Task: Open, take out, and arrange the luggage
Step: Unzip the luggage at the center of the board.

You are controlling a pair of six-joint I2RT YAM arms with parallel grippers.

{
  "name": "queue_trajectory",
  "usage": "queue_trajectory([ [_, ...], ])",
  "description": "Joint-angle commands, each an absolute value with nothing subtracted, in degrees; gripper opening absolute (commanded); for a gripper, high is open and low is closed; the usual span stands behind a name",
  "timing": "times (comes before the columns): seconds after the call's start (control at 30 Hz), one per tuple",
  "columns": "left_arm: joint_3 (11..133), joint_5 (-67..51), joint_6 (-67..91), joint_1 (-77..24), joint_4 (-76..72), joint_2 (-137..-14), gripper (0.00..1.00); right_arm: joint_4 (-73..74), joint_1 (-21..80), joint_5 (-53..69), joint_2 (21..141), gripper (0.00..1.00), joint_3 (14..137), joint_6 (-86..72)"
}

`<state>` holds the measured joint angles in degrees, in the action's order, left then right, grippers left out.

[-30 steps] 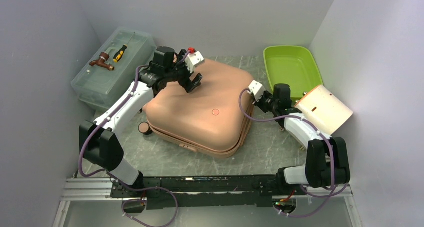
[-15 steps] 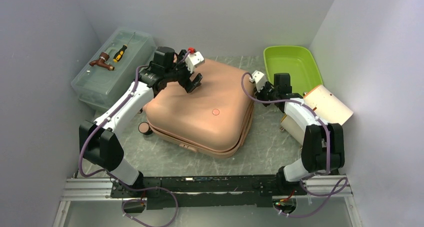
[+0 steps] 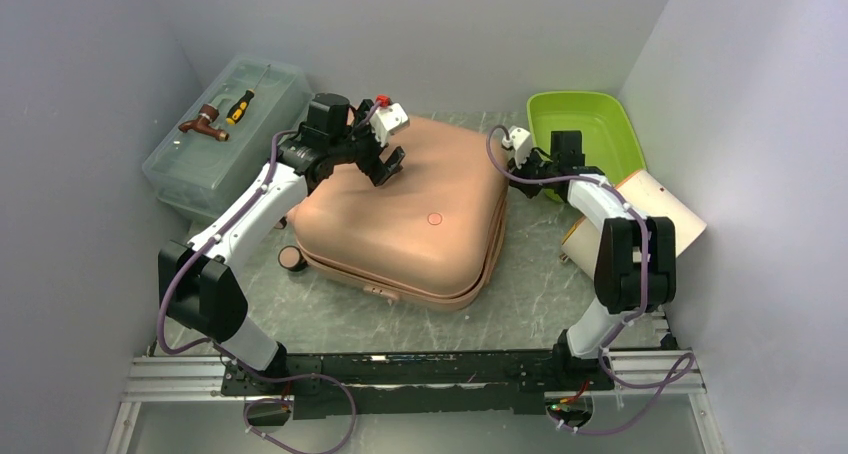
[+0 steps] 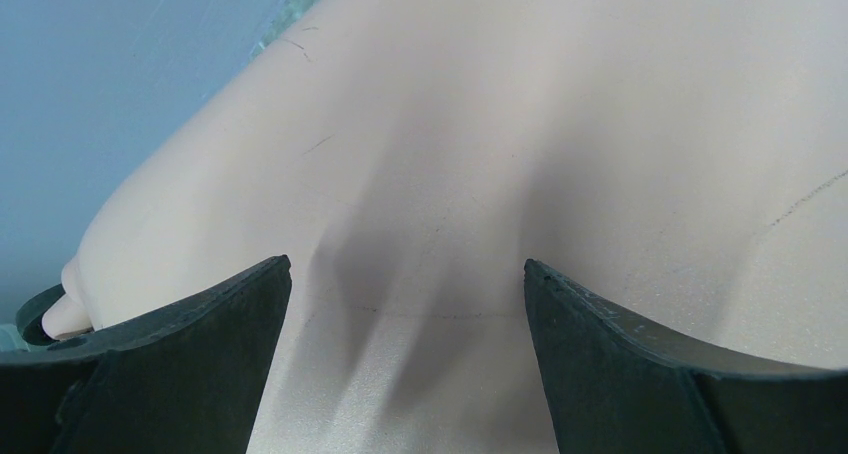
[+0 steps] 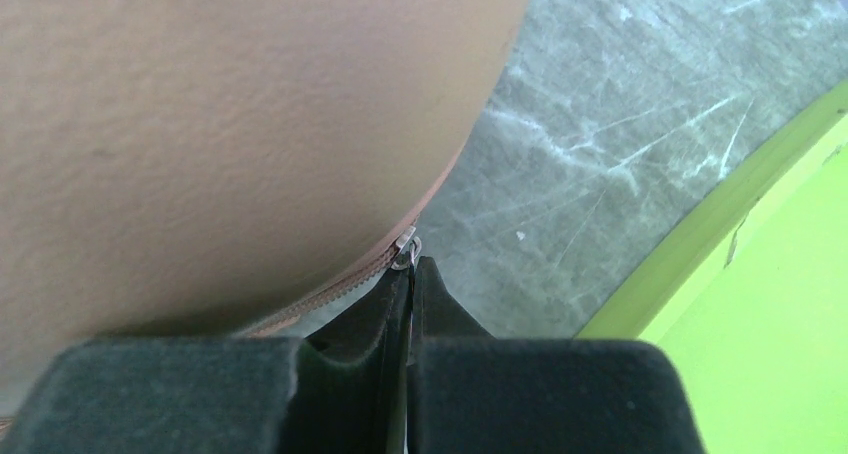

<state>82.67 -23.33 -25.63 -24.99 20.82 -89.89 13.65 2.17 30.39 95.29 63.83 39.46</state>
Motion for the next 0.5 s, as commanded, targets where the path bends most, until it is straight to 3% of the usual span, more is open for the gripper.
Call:
queue_trajectory([
  [0.0, 81.3, -24.0, -25.5, -25.2, 25.3, -89.4, 0.93, 3.3, 1.8, 32.2, 98.3, 0.0, 70.1, 40.1],
  [0.2, 86.8, -18.4, -20.0, -23.7, 23.0, -90.8, 0.93, 2.8, 1.7, 33.9, 98.1, 0.0, 69.5, 38.7],
  [0.47, 104.9, 9.6, -7.9, -20.8, 20.5, -103.1, 0.98, 0.3, 0.3, 35.8, 96.5, 0.0, 66.5, 34.7],
])
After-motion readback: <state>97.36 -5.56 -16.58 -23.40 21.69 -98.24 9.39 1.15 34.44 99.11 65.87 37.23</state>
